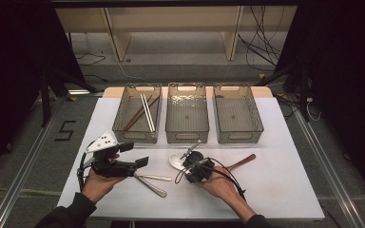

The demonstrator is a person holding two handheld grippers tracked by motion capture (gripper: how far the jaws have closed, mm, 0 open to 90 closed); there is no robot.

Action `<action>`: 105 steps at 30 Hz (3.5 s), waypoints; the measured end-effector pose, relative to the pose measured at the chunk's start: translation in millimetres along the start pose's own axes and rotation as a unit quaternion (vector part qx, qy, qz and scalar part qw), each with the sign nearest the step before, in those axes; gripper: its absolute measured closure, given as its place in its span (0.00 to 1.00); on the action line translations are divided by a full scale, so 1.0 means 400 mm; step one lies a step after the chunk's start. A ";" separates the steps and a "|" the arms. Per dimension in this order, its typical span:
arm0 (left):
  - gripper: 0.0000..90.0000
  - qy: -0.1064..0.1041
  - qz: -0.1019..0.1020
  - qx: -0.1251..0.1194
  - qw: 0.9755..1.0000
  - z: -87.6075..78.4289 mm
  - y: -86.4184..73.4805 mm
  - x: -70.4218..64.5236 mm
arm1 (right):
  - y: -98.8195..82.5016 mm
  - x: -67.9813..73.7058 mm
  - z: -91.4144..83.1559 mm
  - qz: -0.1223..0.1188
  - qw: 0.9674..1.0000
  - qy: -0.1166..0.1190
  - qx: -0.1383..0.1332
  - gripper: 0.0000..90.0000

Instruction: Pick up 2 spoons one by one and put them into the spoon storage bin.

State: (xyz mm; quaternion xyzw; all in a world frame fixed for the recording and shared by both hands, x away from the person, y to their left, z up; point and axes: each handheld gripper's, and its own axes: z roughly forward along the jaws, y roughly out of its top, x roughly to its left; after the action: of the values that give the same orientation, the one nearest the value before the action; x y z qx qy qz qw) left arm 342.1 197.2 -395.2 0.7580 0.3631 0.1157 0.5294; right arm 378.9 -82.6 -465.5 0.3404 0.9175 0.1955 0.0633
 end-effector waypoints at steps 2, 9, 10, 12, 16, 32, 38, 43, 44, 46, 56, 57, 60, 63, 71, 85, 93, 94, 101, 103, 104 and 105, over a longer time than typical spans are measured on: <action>0.17 0.000 0.002 0.002 1.000 0.000 0.000 0.001 | 0.000 0.000 0.000 0.001 1.000 -0.003 0.001 0.84; 0.17 -0.001 0.003 0.003 1.000 0.001 -0.001 0.002 | 0.000 -0.001 -0.001 -0.005 1.000 -0.004 -0.002 0.86; 0.17 -0.001 0.002 0.003 1.000 0.001 -0.001 0.001 | 0.000 -0.001 0.000 -0.006 1.000 -0.005 -0.002 0.86; 0.17 -0.001 0.002 0.004 1.000 0.001 -0.001 0.001 | -0.001 -0.001 -0.001 -0.007 1.000 -0.004 -0.002 0.86; 0.17 -0.001 0.003 0.004 1.000 0.001 0.000 0.002 | -0.001 -0.005 -0.005 -0.003 1.000 0.002 -0.006 0.86; 0.17 0.001 0.000 -0.005 1.000 -0.003 0.001 0.005 | 0.014 -0.032 -0.073 0.006 0.998 0.012 -0.057 0.86; 0.17 -0.002 0.003 -0.011 1.000 -0.005 0.001 0.002 | 0.045 -0.056 -0.109 0.012 0.996 0.007 -0.086 0.86; 0.17 -0.004 0.006 -0.013 1.000 -0.005 0.001 0.001 | 0.074 -0.081 -0.129 0.020 0.995 0.000 -0.100 0.86; 0.17 -0.003 0.006 -0.013 1.000 -0.006 0.000 0.001 | 0.078 -0.085 -0.132 0.021 0.995 -0.002 -0.100 0.86; 0.17 -0.003 0.005 -0.013 1.000 -0.006 0.000 0.003 | 0.085 -0.095 -0.137 0.025 0.994 -0.006 -0.103 0.86; 0.17 -0.002 0.007 -0.012 1.000 -0.005 0.001 0.001 | 0.115 -0.144 -0.165 0.056 0.990 -0.016 -0.127 0.86; 0.17 -0.002 0.007 -0.013 1.000 -0.005 0.001 0.001 | 0.119 -0.148 -0.167 0.057 0.990 -0.018 -0.127 0.86; 0.17 -0.002 0.006 -0.014 1.000 -0.006 0.001 0.002 | 0.134 -0.159 -0.169 0.062 0.989 -0.021 -0.129 0.86; 0.17 -0.002 0.007 -0.011 1.000 -0.005 0.000 0.003 | 0.152 -0.170 -0.168 0.066 0.989 -0.023 -0.130 0.86; 0.17 0.000 0.003 -0.011 1.000 -0.004 -0.001 0.009 | 0.205 -0.194 -0.150 0.076 0.989 -0.031 -0.123 0.86; 0.17 -0.002 0.003 -0.002 1.000 0.001 -0.002 0.011 | 0.265 -0.213 -0.124 0.089 0.988 -0.045 -0.115 0.96; 0.17 -0.004 0.003 0.002 1.000 0.003 -0.003 0.010 | 0.293 -0.262 -0.107 0.115 0.986 -0.063 -0.107 0.96; 0.17 -0.004 0.003 0.001 1.000 0.003 -0.004 0.011 | 0.294 -0.263 -0.109 0.114 0.986 -0.064 -0.106 0.96; 0.17 -0.003 0.004 -0.001 1.000 0.001 -0.001 0.008 | 0.296 -0.268 -0.101 0.120 0.986 -0.064 -0.100 0.96; 0.17 -0.003 0.004 0.000 1.000 0.002 -0.001 0.007 | 0.300 -0.265 -0.097 0.121 0.985 -0.064 -0.101 0.96; 0.17 -0.004 0.005 0.000 1.000 0.003 -0.001 0.006 | 0.302 -0.264 -0.095 0.122 0.985 -0.064 -0.102 0.96; 0.17 -0.003 0.005 0.000 1.000 0.002 -0.001 0.007 | 0.304 -0.264 -0.092 0.121 0.985 -0.064 -0.102 0.96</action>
State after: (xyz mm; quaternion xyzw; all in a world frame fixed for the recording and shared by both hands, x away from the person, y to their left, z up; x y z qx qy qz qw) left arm 344.3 198.4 -396.6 0.7602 0.3578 0.1155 0.5299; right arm 522.7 -78.6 -384.8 0.4528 0.8389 0.2719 0.1318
